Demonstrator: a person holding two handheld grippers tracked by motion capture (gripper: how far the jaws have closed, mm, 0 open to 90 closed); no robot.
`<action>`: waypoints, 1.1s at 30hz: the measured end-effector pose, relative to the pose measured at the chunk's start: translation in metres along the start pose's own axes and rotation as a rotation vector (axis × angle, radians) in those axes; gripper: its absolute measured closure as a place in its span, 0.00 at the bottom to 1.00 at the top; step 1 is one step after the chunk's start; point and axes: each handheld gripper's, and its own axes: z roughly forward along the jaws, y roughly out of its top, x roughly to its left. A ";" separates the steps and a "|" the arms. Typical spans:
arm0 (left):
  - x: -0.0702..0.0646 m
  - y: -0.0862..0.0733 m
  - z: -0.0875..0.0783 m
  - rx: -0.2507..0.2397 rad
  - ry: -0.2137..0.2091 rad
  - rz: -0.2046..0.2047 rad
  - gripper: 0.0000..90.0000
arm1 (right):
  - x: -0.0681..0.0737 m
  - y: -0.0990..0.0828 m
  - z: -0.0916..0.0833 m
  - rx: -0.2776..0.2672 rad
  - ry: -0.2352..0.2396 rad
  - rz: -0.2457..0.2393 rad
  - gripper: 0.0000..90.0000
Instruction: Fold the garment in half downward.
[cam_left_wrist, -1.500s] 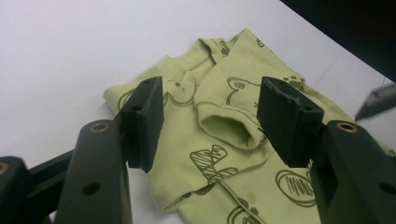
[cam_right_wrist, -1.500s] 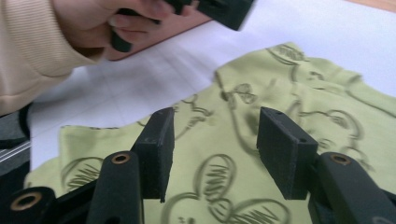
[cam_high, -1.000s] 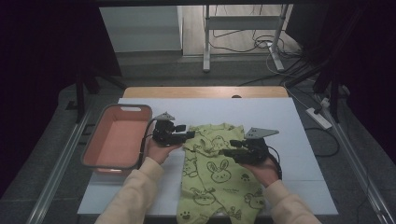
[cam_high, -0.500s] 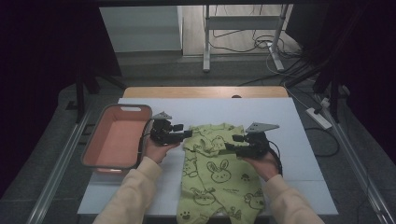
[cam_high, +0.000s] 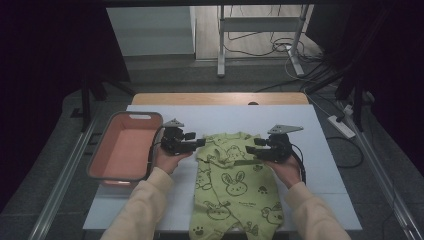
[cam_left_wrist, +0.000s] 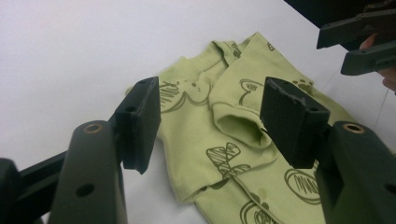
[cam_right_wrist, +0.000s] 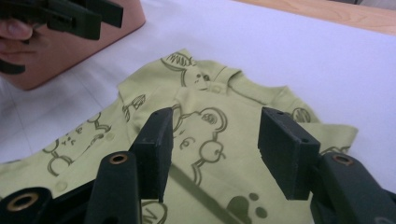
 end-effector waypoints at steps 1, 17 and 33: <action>0.000 0.000 0.001 0.002 0.000 0.000 0.43 | -0.002 0.000 0.000 0.001 -0.004 0.000 0.51; 0.022 0.006 0.034 0.074 0.028 -0.034 0.43 | -0.046 0.007 0.022 0.054 -0.052 0.067 0.49; 0.040 0.001 0.059 0.127 0.060 -0.089 0.43 | -0.071 0.000 0.046 0.134 -0.076 0.104 0.43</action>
